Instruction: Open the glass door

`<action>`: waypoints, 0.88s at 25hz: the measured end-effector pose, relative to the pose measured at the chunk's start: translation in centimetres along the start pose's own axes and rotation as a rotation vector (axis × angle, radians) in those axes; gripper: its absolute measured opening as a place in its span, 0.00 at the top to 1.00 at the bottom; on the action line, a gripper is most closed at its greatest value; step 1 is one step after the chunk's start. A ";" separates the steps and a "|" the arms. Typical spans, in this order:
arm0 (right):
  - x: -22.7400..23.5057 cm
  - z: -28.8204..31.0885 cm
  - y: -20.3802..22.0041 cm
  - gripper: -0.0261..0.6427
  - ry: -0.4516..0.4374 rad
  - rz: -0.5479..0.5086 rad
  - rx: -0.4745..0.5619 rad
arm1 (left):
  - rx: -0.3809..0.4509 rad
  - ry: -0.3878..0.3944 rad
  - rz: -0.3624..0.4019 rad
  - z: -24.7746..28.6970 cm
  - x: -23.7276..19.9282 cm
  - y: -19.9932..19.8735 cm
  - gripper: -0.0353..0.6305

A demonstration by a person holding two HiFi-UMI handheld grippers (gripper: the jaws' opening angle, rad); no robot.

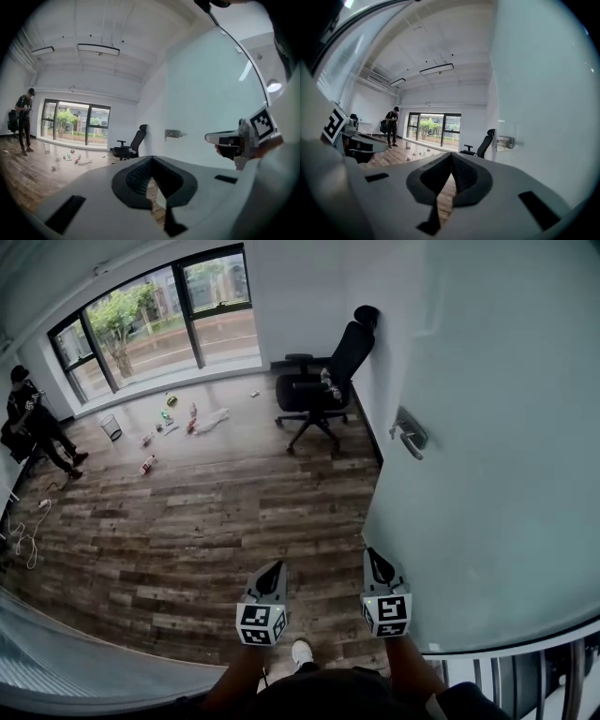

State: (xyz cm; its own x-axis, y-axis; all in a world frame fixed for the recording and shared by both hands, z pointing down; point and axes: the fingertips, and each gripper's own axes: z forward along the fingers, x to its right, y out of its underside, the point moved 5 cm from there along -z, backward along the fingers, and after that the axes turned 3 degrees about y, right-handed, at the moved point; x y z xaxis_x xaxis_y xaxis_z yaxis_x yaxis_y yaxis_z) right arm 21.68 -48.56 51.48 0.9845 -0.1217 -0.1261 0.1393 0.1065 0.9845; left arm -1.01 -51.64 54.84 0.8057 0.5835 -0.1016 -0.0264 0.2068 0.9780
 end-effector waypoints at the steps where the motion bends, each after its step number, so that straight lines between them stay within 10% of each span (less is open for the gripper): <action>1: -0.1 -1.3 0.5 0.94 -0.003 0.001 -0.002 | 0.010 -0.003 0.006 -0.8 0.9 0.1 0.94; 22: -0.5 -31.7 6.0 0.94 -0.144 0.006 -0.024 | 0.038 -0.115 -0.022 -23.0 24.7 5.7 0.94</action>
State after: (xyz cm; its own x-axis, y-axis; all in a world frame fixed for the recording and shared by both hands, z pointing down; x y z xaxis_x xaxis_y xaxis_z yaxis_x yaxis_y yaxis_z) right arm 25.42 -16.55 53.54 0.9601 -0.2611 -0.1000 0.1380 0.1312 0.9817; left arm 5.16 -18.03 53.68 0.8684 0.4848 -0.1039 0.0127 0.1878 0.9821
